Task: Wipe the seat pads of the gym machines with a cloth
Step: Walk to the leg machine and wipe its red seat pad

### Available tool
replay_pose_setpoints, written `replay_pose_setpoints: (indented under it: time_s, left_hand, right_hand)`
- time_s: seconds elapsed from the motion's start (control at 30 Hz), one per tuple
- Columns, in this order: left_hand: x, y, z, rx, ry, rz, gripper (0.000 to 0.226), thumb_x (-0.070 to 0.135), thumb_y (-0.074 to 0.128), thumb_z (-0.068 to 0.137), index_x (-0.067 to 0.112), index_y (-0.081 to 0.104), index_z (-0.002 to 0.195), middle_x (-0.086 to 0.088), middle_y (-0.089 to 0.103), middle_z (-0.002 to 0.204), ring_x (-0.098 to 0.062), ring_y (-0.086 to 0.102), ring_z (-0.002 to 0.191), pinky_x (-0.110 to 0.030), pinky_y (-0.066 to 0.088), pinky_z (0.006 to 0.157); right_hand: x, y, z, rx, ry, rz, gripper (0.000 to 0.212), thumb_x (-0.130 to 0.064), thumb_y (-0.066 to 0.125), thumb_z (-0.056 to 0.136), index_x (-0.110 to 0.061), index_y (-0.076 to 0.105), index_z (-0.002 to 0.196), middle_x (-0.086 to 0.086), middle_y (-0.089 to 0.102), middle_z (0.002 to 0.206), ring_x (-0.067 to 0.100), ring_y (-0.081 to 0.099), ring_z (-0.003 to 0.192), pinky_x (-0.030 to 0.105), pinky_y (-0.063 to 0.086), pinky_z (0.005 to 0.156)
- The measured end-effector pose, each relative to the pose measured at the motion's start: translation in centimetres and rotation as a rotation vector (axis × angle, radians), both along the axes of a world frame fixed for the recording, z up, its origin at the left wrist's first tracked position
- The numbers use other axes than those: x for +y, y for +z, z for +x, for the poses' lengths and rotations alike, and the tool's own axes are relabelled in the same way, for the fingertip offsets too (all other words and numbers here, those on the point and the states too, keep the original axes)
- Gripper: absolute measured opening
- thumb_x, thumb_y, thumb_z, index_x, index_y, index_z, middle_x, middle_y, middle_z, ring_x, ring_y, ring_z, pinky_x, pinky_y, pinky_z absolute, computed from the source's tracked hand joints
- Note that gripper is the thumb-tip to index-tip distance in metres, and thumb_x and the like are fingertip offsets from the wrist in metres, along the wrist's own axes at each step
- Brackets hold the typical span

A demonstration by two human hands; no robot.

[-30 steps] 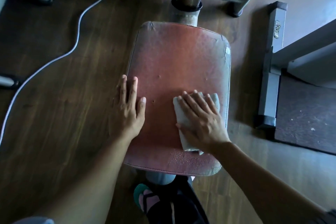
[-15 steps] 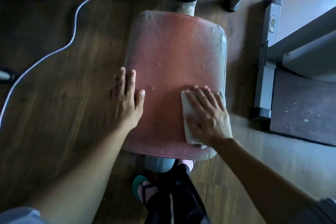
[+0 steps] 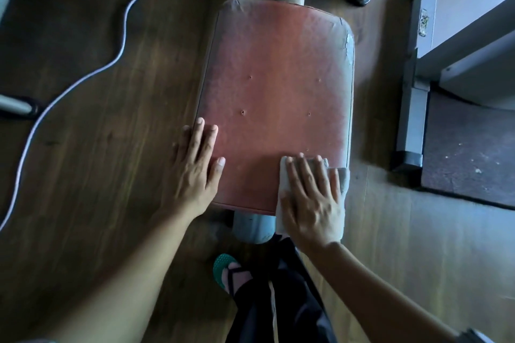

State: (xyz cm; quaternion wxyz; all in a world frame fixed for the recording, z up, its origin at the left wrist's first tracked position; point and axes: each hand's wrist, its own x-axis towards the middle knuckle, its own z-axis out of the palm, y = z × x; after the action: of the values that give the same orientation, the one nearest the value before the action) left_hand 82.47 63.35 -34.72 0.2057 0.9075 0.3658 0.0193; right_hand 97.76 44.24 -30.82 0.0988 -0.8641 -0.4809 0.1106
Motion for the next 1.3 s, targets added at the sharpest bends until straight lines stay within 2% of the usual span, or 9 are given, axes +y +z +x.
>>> replay_pose_setpoints:
  time_s: [0.23,0.37,0.53,0.63,0.73,0.87,1.0,1.17,1.3]
  left_hand:
    - [-0.1,-0.3,-0.6,-0.057,0.005,-0.024,0.059,0.052,0.016,0.100,0.025,0.019,0.153,-0.002,0.010,0.162,-0.027,0.014,0.148,-0.054,0.022,0.115]
    - [-0.2,-0.7,-0.7,-0.073,0.017,-0.022,0.058,0.052,0.018,0.100,0.026,0.019,0.152,-0.002,0.011,0.162,-0.027,0.015,0.147,-0.055,0.023,0.114]
    - [-0.3,-0.4,-0.4,-0.091,0.024,-0.009,0.058,0.050,0.020,0.100,0.022,0.024,0.152,-0.005,0.014,0.161,-0.028,0.018,0.147,-0.052,0.025,0.114]
    - [-0.5,0.0,-0.2,-0.104,0.029,0.013,0.056,0.045,0.024,0.101,0.018,0.028,0.150,-0.007,0.017,0.160,-0.029,0.018,0.147,-0.048,0.021,0.117]
    - [-0.5,-0.1,-0.3,-0.094,0.045,-0.008,0.055,0.044,0.024,0.100,0.022,0.026,0.151,-0.003,0.013,0.161,-0.026,0.013,0.148,-0.044,0.015,0.119]
    - [-0.1,0.0,-0.5,-0.047,0.044,-0.028,0.057,0.048,0.019,0.099,0.024,0.024,0.151,0.001,0.010,0.161,-0.025,0.014,0.148,-0.047,0.021,0.116]
    - [-0.2,1.1,0.2,-0.089,0.114,-0.042,0.056,0.046,0.025,0.098,0.020,0.033,0.148,0.000,0.019,0.160,-0.026,0.017,0.147,-0.054,0.024,0.113]
    - [-1.6,3.3,6.5,-0.273,0.153,0.033,0.055,0.035,0.041,0.095,0.007,0.042,0.142,-0.017,0.036,0.151,-0.035,0.027,0.143,-0.058,0.028,0.110]
    - [-3.0,4.0,12.6,-0.137,0.070,0.009,0.059,0.042,0.037,0.094,0.015,0.037,0.146,-0.014,0.029,0.155,-0.036,0.024,0.144,-0.055,0.021,0.115]
  right_hand:
    - [7.3,-0.1,-2.4,0.060,0.004,0.078,0.052,-0.035,0.039,0.096,-0.017,0.041,0.144,0.007,0.040,0.150,0.035,0.028,0.141,0.054,0.017,0.115]
    - [3.8,-0.1,-1.2,0.010,0.159,0.028,0.055,-0.037,0.042,0.096,-0.018,0.035,0.147,0.007,0.035,0.153,0.034,0.024,0.143,0.053,0.018,0.115]
    - [1.5,-0.1,1.2,0.002,-0.016,0.003,0.056,-0.040,0.038,0.094,-0.021,0.037,0.146,0.005,0.036,0.152,0.034,0.028,0.141,0.053,0.018,0.115]
    - [5.0,-0.1,1.7,-0.010,-0.124,-0.024,0.057,-0.039,0.035,0.094,-0.023,0.032,0.148,0.002,0.032,0.154,0.033,0.022,0.143,0.050,0.011,0.118]
    - [9.7,-0.5,2.1,0.002,-0.061,-0.009,0.057,-0.038,0.033,0.094,-0.021,0.033,0.148,0.004,0.033,0.154,0.034,0.022,0.143,0.052,0.013,0.117]
    - [13.3,-0.7,1.8,0.034,0.045,0.017,0.056,-0.036,0.031,0.095,-0.019,0.033,0.148,0.005,0.031,0.155,0.032,0.019,0.144,0.051,0.010,0.117]
    - [11.3,0.2,3.5,0.118,0.114,0.121,0.056,-0.037,0.026,0.098,-0.017,0.028,0.150,0.008,0.020,0.158,0.028,0.010,0.147,0.045,0.004,0.119]
    - [4.5,-0.8,8.2,0.125,-0.154,0.099,0.061,-0.044,0.018,0.098,-0.015,0.021,0.152,0.003,0.014,0.159,0.020,0.003,0.148,0.040,0.001,0.120]
    - [2.4,-2.2,9.6,0.152,-0.140,0.060,0.059,-0.043,0.018,0.098,-0.019,0.018,0.152,0.000,0.008,0.160,0.018,-0.001,0.148,0.039,0.002,0.120]
